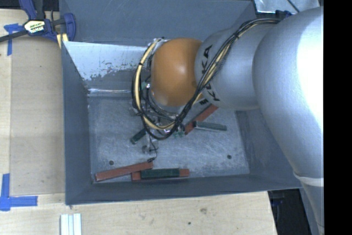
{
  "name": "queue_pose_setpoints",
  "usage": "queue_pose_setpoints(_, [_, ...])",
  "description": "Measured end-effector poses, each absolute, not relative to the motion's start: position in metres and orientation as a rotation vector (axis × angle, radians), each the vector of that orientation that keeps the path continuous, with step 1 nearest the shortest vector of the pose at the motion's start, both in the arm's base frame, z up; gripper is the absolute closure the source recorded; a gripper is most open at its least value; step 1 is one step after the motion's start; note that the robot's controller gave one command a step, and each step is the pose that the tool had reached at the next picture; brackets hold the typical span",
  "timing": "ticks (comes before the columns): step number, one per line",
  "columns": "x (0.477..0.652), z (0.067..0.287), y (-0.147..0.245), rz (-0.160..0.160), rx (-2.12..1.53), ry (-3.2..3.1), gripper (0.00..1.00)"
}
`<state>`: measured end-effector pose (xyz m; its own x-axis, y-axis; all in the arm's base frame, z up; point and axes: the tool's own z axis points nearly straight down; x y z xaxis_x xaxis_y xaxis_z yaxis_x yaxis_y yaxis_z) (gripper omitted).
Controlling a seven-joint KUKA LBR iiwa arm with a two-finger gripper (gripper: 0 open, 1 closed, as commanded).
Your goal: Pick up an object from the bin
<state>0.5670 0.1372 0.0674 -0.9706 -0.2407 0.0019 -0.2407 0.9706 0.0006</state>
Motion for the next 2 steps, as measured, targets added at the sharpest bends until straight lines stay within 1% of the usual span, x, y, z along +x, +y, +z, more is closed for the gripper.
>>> queue_pose_setpoints(1, [0.5837, 0.0707, 0.1419, -0.001, 0.519, -3.103, 1.00])
queue_pose_setpoints(2, [0.5838, 0.0707, 0.1418, -0.001, 0.517, -3.103, 1.00])
